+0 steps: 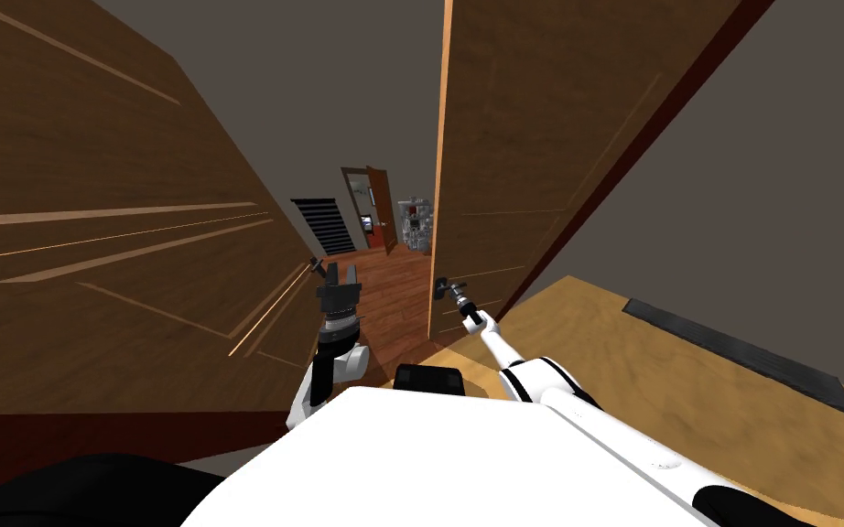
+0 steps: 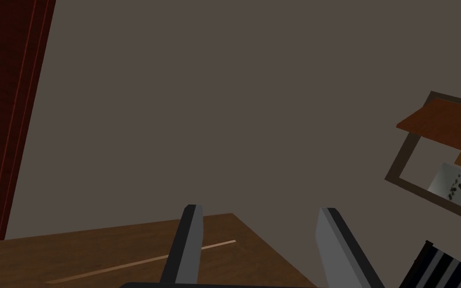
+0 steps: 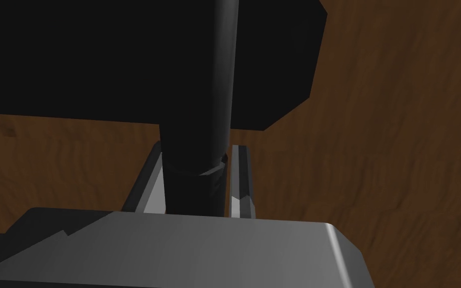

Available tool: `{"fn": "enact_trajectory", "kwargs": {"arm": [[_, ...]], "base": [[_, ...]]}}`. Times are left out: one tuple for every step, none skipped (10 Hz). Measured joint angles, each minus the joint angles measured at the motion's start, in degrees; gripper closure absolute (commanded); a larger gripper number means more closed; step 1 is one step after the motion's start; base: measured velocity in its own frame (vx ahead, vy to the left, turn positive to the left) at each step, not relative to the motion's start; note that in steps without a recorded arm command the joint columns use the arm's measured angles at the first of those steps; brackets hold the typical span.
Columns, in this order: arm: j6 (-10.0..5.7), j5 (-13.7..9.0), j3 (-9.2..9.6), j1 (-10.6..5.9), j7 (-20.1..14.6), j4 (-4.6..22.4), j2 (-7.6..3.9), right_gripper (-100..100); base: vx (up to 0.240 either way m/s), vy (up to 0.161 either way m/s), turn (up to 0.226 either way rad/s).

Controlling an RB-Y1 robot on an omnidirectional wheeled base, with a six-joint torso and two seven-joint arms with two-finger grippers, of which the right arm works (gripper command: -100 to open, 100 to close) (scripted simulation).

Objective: Push the door open

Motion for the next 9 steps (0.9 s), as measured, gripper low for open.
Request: {"fn": "enact_trajectory", "kwargs": {"arm": [[-0.90, -0.4, -0.85, -0.85, 0.6, 2.0, 0.06, 100], [-0.94, -0.7, -1.51, -0.63, 1.2, 2.2, -0.01, 100], [-0.35, -0.8, -1.65, -0.01, 1.3, 1.1, -0.22, 100], [-1.26, -1.4, -2.96, -1.90, 2.1, 4.7, -0.04, 100], [-0.97, -1.6, -3.34, -1.34, 2.5, 4.1, -0.21, 100], [0.04, -1.6, -3.40, -0.53, 2.5, 2.2, -0.26, 100], [0.32, -1.9, -4.26, -0.44, 3.3, 2.1, 0.12, 100], [0.91, -2.2, -4.77, 0.28, 3.9, 1.0, -0.11, 100], [0.73, -2.5, -5.63, -0.02, 4.5, 1.9, -0.07, 100]], "base": [[0.117, 0.138, -0.065], [0.087, 0.086, -0.044], [0.134, 0.121, -0.076], [0.127, 0.110, -0.039], [0.068, 0.049, -0.012], [0.105, 0.087, -0.063], [0.128, 0.161, -0.064], [0.137, 0.144, -0.074], [0.177, 0.149, -0.055]]}}
